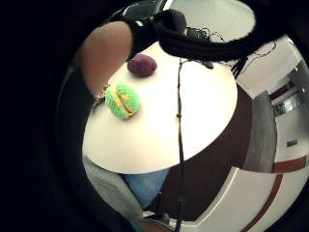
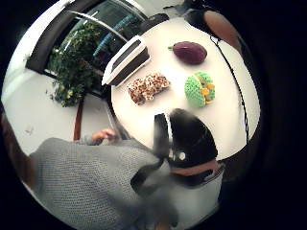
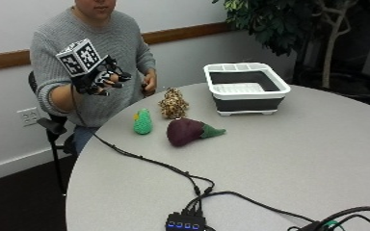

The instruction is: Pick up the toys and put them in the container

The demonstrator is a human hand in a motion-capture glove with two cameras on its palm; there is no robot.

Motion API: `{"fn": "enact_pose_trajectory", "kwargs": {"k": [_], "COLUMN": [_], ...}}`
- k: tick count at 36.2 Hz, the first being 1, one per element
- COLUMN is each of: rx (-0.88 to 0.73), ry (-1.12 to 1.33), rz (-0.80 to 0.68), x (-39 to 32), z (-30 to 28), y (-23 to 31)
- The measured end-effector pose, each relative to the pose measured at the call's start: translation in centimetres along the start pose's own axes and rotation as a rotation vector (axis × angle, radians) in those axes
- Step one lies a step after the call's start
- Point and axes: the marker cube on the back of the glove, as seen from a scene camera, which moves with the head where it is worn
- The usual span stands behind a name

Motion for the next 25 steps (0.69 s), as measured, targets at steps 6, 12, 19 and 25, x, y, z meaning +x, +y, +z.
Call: {"fn": "enact_pose_trajectory", "kwargs": {"k": [6, 12, 19, 25], "rx": [-0.014, -0.028, -0.085, -0.142], "ry": [0.016, 0.007, 0.018, 0.074], "rz": [0.006, 0.025, 0.023, 0.005], "x": [-0.1, 0.3, 0.1, -0.6], "z": [0.1, 0.3, 1.5, 2.6], "y": [-0.1, -0.2, -1.9, -6.1]}}
